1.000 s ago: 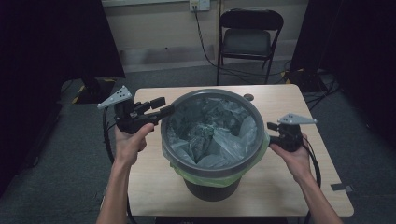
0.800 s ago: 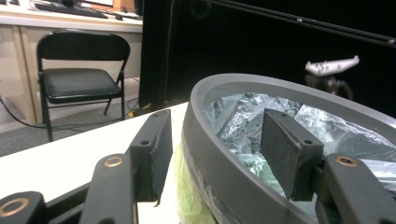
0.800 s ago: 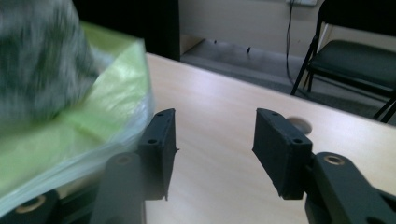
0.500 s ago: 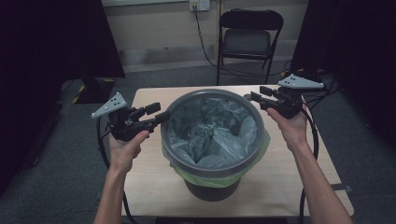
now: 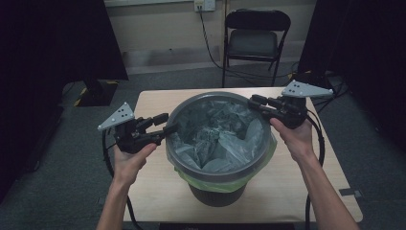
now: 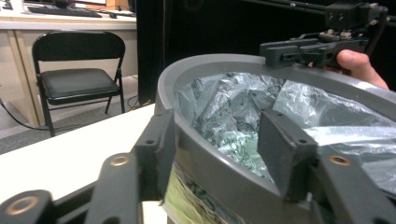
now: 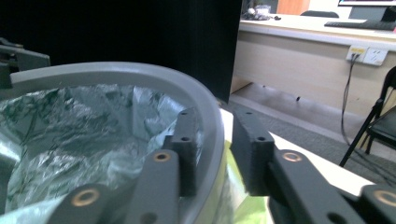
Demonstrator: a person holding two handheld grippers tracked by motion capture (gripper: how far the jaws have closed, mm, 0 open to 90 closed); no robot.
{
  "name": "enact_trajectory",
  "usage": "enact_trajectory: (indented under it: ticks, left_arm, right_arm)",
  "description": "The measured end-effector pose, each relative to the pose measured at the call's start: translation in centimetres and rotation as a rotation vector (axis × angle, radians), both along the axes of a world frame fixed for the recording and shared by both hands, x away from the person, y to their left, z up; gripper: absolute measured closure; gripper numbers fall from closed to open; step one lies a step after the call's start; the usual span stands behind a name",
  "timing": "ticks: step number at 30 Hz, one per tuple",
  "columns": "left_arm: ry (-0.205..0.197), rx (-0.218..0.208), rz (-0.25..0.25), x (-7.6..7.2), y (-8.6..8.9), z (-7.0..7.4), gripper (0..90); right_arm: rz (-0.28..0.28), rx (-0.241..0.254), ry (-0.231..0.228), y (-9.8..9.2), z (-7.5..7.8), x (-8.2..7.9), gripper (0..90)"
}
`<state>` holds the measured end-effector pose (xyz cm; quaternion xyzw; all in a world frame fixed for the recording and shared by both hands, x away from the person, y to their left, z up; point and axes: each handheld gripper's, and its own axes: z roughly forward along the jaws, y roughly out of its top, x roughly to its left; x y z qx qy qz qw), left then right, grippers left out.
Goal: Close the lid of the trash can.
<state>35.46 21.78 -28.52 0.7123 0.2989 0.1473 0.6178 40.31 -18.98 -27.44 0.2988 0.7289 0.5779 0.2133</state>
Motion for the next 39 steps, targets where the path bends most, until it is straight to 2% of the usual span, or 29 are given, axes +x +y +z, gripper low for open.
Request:
enact_trajectory:
  ticks: [1, 5, 6, 8, 13, 14, 15, 18, 19, 20, 21, 24, 26, 28, 31, 34, 36, 38, 39]
  left_arm:
    - [0.0, 0.005, 0.004, 0.0, 0.0, 0.0, 48.7]
    - [-0.025, 0.019, 0.035, -0.6, 0.0, -0.1, 54.8]
    - [-0.031, 0.02, 0.038, -0.7, -0.1, -0.1, 55.4]
    - [-0.03, 0.015, 0.037, -0.7, 0.1, -0.2, 56.5]
    - [-0.017, 0.002, 0.031, -0.4, 0.2, -0.2, 56.5]
    - [-0.015, -0.016, 0.039, -0.1, 0.3, -0.2, 54.2]
    - [-0.005, -0.038, 0.049, 0.2, 0.7, -0.2, 50.9]
    - [0.003, -0.079, 0.075, 0.6, 1.9, -0.2, 43.0]
    - [0.0, -0.082, 0.086, 0.7, 2.5, -0.2, 41.1]
    - [-0.004, -0.067, 0.108, 0.8, 3.1, -0.3, 39.9]
    - [-0.005, -0.069, 0.142, 0.9, 3.6, -0.4, 39.7]
    - [0.002, -0.079, 0.2, 1.0, 4.7, -1.1, 33.9]
    - [0.029, -0.048, 0.185, 1.2, 4.7, -1.9, 31.4]
    - [0.037, -0.003, 0.205, 1.2, 4.6, -2.6, 29.0]
    - [0.062, 0.012, 0.212, 1.3, 4.7, -4.0, 25.7]
    - [0.084, 0.052, 0.24, 1.3, 4.9, -5.8, 20.7]
    - [0.139, 0.08, 0.251, 1.5, 5.1, -7.3, 19.2]
    - [0.157, 0.115, 0.265, 1.7, 5.3, -8.7, 25.2]
    - [0.182, 0.124, 0.271, 1.9, 5.4, -9.5, 26.8]
  right_arm:
    - [0.007, 0.004, 0.005, 0.0, -0.2, 0.0, 74.3]
    - [-0.027, -0.01, -0.03, 0.3, -0.6, -0.5, 76.9]
    - [-0.028, -0.006, -0.034, 0.3, -0.8, -0.5, 77.0]
    - [-0.031, 0.043, -0.029, 0.1, -1.3, -0.6, 76.9]
    - [-0.025, 0.049, -0.022, 0.1, -1.3, -0.4, 75.1]
    - [-0.015, 0.054, -0.013, 0.0, -1.3, -0.2, 68.7]
    - [-0.034, 0.062, -0.016, -0.3, -1.3, 0.0, 63.0]
    - [-0.065, 0.111, -0.022, -1.6, -1.2, 0.1, 57.6]
    - [-0.087, 0.118, -0.024, -2.2, -1.1, 0.2, 56.5]
    - [-0.102, 0.124, -0.018, -2.7, -1.2, 0.2, 54.4]
    - [-0.119, 0.123, -0.01, -3.2, -1.4, 0.3, 51.6]
    - [-0.179, 0.093, 0.014, -4.3, -2.4, 0.2, 43.3]
    - [-0.195, 0.079, 0.044, -4.9, -3.4, 0.1, 37.5]
    - [-0.211, 0.069, 0.066, -5.4, -4.5, -0.1, 34.4]
    - [-0.242, 0.053, 0.096, -6.4, -6.1, -0.5, 30.8]
    - [-0.284, 0.023, 0.138, -7.8, -8.2, -1.2, 28.2]
    - [-0.311, 0.002, 0.175, -8.6, -9.8, -1.5, 26.9]
    - [-0.339, -0.02, 0.204, -9.0, -11.3, -1.8, 25.7]
    - [-0.352, -0.034, 0.217, -9.1, -12.2, -2.1, 25.1]
